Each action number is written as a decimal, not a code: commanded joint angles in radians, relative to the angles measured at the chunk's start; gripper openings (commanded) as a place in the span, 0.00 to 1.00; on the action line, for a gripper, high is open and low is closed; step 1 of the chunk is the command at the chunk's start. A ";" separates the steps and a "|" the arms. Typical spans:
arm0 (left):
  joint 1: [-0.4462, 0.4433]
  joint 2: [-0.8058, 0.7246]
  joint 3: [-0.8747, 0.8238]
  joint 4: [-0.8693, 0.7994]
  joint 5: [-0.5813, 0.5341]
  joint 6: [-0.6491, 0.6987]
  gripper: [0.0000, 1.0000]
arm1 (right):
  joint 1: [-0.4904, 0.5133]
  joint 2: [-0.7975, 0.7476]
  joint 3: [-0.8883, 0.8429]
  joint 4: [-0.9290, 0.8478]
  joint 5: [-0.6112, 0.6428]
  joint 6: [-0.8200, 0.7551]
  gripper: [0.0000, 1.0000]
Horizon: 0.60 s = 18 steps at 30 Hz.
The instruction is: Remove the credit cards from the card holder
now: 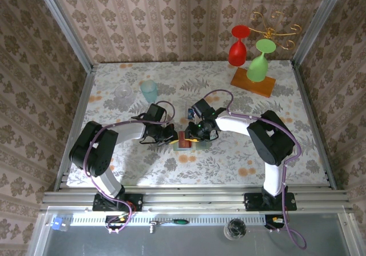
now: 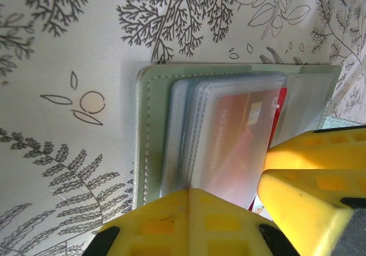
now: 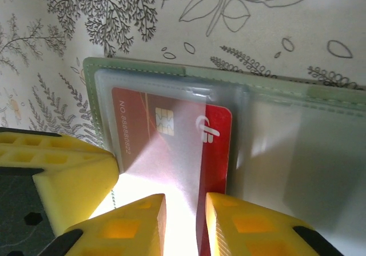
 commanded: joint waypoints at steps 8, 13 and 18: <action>0.005 0.001 0.017 -0.046 -0.009 0.019 0.00 | -0.001 -0.040 0.020 -0.079 0.053 -0.032 0.27; 0.005 -0.004 0.031 -0.061 -0.008 0.025 0.00 | -0.005 -0.044 0.015 -0.083 0.057 -0.037 0.27; 0.005 -0.012 0.039 -0.071 -0.010 0.028 0.00 | -0.010 -0.054 0.012 -0.084 0.060 -0.039 0.27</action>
